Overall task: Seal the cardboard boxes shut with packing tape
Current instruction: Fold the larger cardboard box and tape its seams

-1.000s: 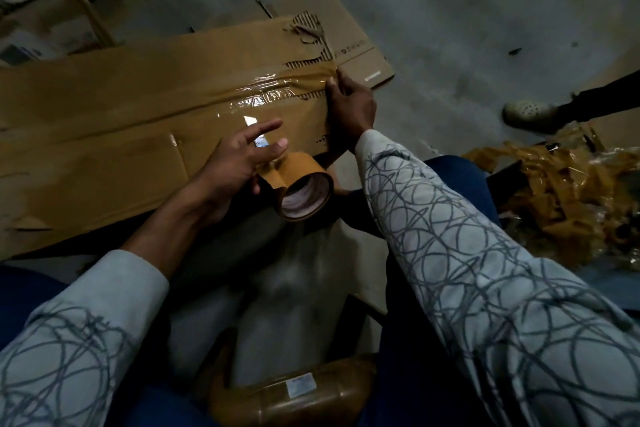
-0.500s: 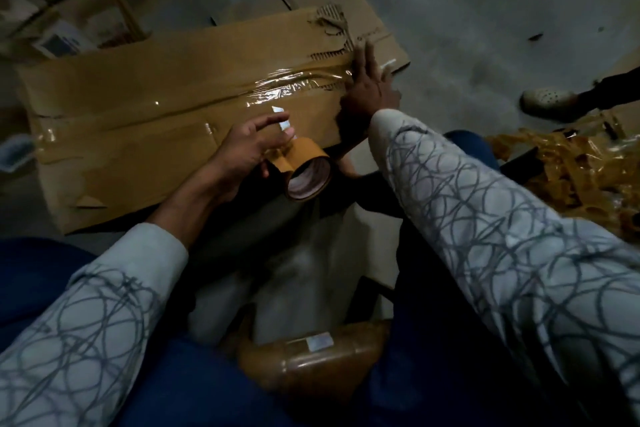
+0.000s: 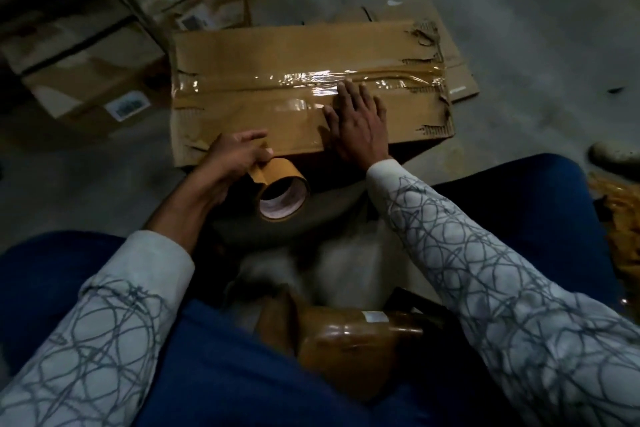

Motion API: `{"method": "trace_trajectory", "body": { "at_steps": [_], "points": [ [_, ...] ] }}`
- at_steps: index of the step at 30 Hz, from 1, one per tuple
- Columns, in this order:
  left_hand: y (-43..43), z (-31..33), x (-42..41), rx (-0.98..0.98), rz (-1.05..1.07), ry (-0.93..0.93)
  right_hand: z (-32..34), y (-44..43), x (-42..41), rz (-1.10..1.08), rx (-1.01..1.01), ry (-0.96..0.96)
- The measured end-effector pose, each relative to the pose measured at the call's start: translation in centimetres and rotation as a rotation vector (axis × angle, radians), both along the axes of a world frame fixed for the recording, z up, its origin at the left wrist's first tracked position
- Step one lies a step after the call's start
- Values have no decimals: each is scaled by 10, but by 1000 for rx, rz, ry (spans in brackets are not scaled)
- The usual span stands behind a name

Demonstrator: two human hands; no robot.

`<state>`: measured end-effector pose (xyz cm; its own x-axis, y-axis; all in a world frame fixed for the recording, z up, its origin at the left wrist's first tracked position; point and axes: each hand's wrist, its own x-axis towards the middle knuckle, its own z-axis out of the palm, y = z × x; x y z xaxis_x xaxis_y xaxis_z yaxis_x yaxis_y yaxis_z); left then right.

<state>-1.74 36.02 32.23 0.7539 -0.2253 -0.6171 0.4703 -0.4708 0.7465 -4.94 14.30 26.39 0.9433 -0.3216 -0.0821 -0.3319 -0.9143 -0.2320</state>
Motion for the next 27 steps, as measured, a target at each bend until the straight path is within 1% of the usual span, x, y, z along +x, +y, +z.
{"method": "trace_trajectory", "body": {
  "at_steps": [4,7,10,12,14,16,19,21,22,23,24,27],
  "points": [
    [11,2,12,169,-130,-100,-5,44,28,69,54,32],
    [13,9,23,224,-208,-60,-8,77,44,125,71,73],
    [23,14,29,391,-260,-106,-8,104,60,182,112,78],
    [33,13,30,461,-289,-89,-9,120,71,213,173,103],
    [41,12,28,498,-317,-86,-9,139,81,288,211,101],
    [46,9,27,515,-332,-54,-9,160,91,431,232,98],
    [55,4,29,570,-309,-53,-10,185,105,603,164,133],
    [59,4,33,585,-277,-87,-11,191,114,646,83,173],
    [59,6,35,585,-262,-107,-9,190,117,649,87,188],
    [58,6,37,562,-235,-117,-5,186,118,638,140,203],
    [57,8,38,514,-210,-125,4,180,116,606,243,192],
    [44,10,41,251,-219,-139,30,150,90,345,625,29]
  ]
}}
